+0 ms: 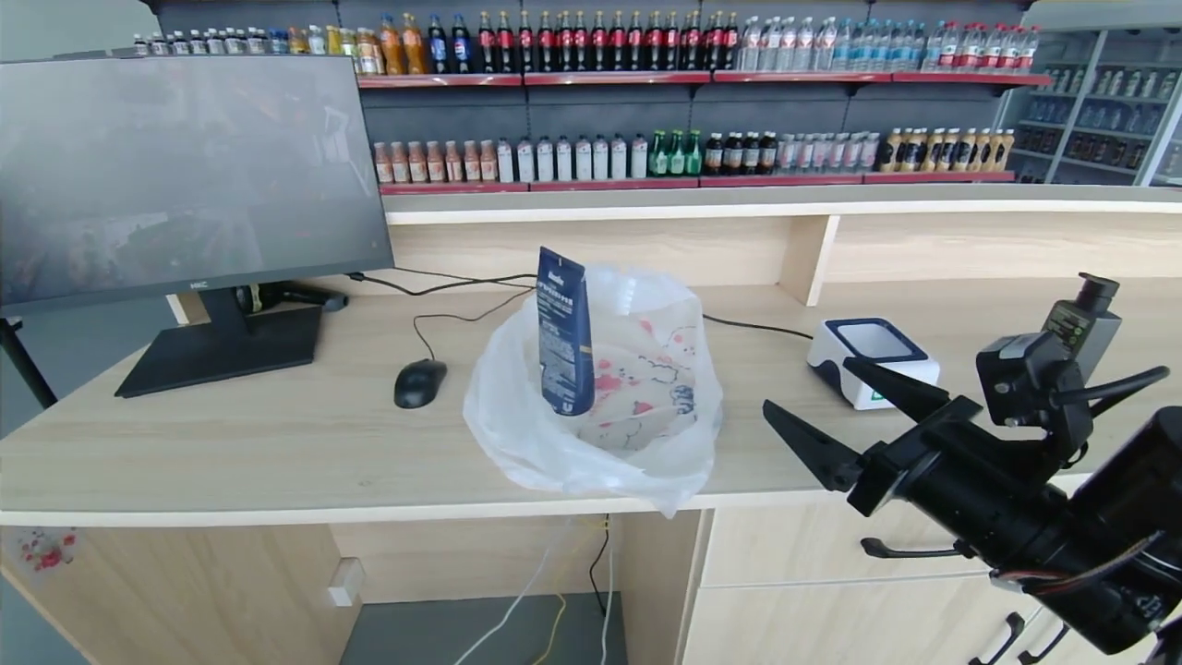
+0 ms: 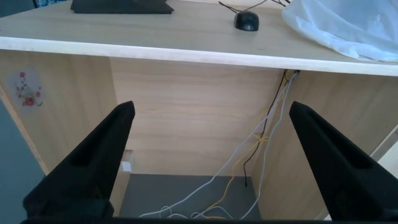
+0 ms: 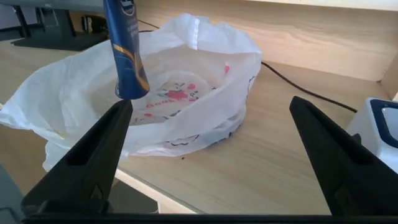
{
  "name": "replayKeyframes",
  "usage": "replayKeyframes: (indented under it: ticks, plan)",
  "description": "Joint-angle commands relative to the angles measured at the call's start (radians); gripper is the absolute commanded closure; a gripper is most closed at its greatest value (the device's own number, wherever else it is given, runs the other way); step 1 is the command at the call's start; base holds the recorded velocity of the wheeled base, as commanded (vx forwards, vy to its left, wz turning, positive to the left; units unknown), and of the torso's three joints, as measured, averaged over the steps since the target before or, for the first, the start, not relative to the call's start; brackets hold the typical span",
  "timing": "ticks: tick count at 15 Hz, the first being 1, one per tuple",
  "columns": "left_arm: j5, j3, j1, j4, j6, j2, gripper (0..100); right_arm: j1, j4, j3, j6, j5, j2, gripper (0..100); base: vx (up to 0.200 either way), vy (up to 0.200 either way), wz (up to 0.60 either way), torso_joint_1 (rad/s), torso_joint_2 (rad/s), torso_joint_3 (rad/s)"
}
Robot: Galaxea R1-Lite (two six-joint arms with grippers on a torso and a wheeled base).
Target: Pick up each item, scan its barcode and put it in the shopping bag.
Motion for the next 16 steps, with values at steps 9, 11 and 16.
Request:
replayKeyframes:
  ticks: [9, 11, 16]
  plan:
    - [0.000, -0.002, 0.001, 0.000, 0.000, 0.001, 0, 0.003, -0.001, 0.011, -0.005, 0.002, -0.016, 0, 0.000, -0.200, 0.00, 0.004, 0.00, 0.003]
    - [0.000, -0.002, 0.001, 0.000, 0.000, 0.001, 0, 0.002, -0.001, 0.013, -0.007, 0.002, -0.019, 0, 0.000, -0.200, 0.00, 0.000, 0.00, 0.002]
    - [0.000, -0.002, 0.001, 0.000, 0.000, 0.000, 0, 0.002, -0.001, 0.019, -0.011, 0.002, -0.018, 0, 0.000, -0.200, 0.00, 0.003, 0.00, 0.004]
